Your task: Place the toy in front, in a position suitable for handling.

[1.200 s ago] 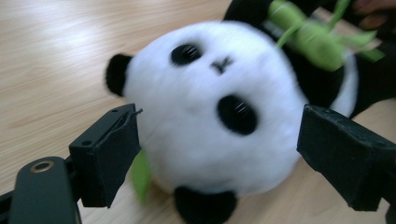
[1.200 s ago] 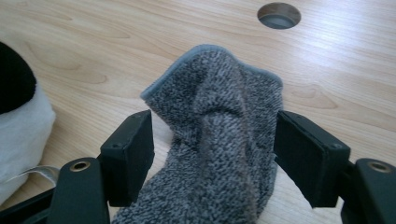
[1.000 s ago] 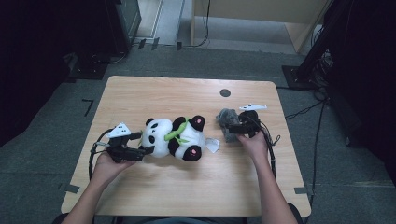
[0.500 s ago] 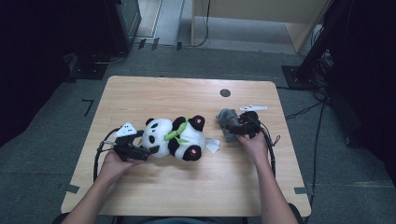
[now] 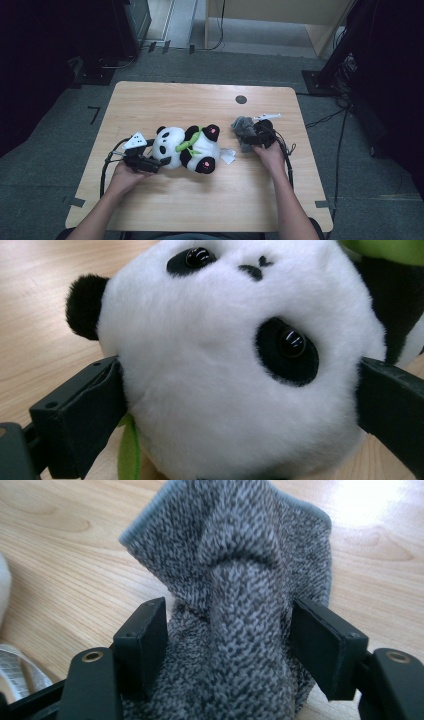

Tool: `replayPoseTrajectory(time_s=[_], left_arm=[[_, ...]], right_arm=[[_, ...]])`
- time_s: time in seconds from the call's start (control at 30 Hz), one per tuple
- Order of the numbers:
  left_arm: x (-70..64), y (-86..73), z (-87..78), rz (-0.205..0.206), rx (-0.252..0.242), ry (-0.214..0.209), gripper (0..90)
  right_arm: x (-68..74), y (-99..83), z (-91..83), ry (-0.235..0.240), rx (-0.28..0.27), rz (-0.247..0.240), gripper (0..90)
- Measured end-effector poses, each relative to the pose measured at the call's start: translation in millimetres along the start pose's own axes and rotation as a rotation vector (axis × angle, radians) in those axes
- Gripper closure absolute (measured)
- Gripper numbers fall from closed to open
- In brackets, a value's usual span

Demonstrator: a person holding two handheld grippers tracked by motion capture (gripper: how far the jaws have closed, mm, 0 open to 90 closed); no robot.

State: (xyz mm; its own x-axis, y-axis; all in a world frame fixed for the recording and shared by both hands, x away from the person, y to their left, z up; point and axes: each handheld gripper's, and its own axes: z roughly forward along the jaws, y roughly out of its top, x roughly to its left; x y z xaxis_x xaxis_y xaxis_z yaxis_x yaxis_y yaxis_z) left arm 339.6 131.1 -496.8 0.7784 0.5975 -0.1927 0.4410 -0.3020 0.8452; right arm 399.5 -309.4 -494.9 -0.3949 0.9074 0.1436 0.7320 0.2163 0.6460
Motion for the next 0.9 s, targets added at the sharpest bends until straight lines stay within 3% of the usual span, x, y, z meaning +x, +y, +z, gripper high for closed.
replayPoseTrajectory(time_s=[0.1,0.23,0.57,0.77,0.9], left_arm=[[1.9,-5.0,1.3,-0.022,-0.018,-0.015,0.0],[2.7,-11.5,2.8,-0.005,-0.045,-0.023,0.0],[0.6,-11.3,0.6,-0.023,-0.035,-0.009,9.0],[-0.7,-9.9,0.4,-0.027,-0.030,-0.001,9.0],[-0.5,-9.2,0.5,-0.030,-0.028,0.001,8.5]], right_arm=[[-1.6,-1.4,2.9,0.006,0.011,0.002,34.2],[-0.7,-2.1,5.7,0.004,0.022,-0.012,37.4],[-3.3,-3.4,6.3,0.012,0.025,-0.021,50.3],[-5.4,-2.6,4.2,0.020,0.035,-0.017,62.3],[-6.7,-0.9,-1.5,0.000,0.036,-0.013,70.3]])
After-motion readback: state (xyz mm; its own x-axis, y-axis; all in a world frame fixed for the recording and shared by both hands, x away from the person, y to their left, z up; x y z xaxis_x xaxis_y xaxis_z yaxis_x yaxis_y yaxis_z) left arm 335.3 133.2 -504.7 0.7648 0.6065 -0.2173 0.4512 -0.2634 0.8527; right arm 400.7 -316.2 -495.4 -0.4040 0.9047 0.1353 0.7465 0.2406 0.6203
